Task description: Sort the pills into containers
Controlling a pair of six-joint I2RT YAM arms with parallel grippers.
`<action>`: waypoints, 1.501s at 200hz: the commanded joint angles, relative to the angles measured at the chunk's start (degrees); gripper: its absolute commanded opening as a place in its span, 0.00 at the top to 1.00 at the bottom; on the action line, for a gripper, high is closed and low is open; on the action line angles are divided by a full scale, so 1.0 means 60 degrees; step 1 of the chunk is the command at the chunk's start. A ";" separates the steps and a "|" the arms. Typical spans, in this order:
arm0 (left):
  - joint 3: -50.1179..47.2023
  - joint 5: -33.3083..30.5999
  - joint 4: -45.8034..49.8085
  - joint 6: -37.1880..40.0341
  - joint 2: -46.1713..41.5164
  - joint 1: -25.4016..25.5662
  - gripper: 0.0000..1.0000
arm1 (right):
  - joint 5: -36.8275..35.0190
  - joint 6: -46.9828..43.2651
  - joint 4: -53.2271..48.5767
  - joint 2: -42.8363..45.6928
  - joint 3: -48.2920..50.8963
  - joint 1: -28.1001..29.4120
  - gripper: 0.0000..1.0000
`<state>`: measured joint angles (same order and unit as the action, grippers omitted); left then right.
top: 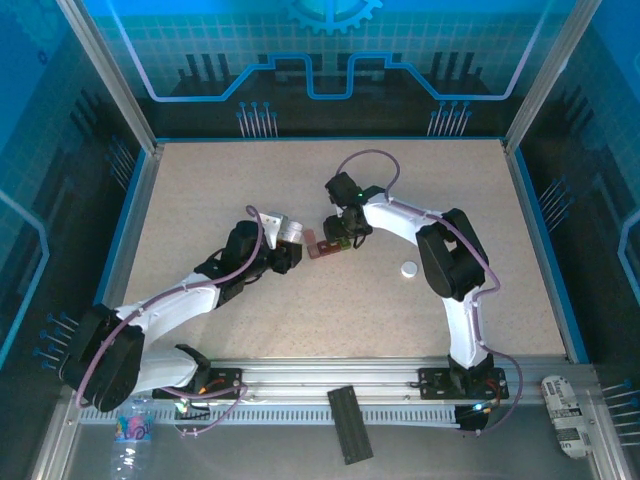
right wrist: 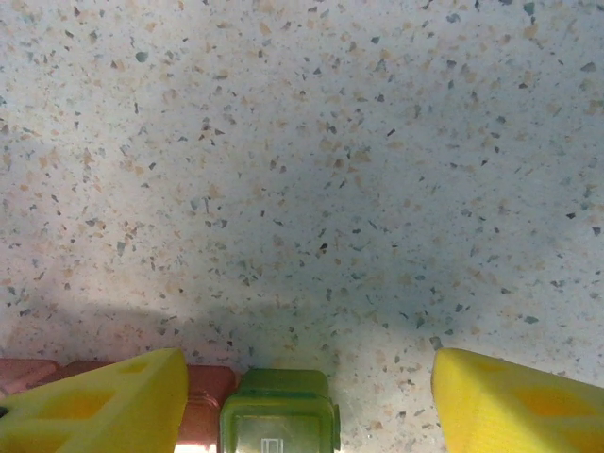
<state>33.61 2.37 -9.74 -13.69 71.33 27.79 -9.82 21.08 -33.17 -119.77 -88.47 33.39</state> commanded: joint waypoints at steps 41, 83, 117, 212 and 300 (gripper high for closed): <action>0.0375 0.0263 -0.0369 -0.0277 0.0105 -0.0092 1.00 | -0.0252 -0.0069 -0.0076 0.0604 0.1016 0.0024 0.32; 0.0376 0.0279 -0.0362 -0.0296 0.0123 -0.0085 1.00 | -0.0267 0.0031 0.0090 0.1051 0.1440 -0.0013 0.32; 0.0389 0.0275 -0.0369 -0.0296 0.0094 -0.0084 1.00 | -0.0135 0.0147 0.0136 0.1633 0.1650 0.0013 0.32; 0.0394 0.0220 -0.0368 -0.0291 0.0014 -0.0087 1.00 | 0.1505 -0.2289 0.0733 0.2834 0.2835 0.0690 0.17; 0.0449 0.0133 -0.0145 -0.0237 -0.0265 -0.0082 1.00 | 0.0503 -0.2664 0.0372 0.2424 0.3376 0.1298 0.11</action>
<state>34.39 2.79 -10.55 -15.09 71.29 27.79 -3.66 5.85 -29.45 -103.96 -69.30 40.47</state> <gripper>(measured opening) 0.454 0.882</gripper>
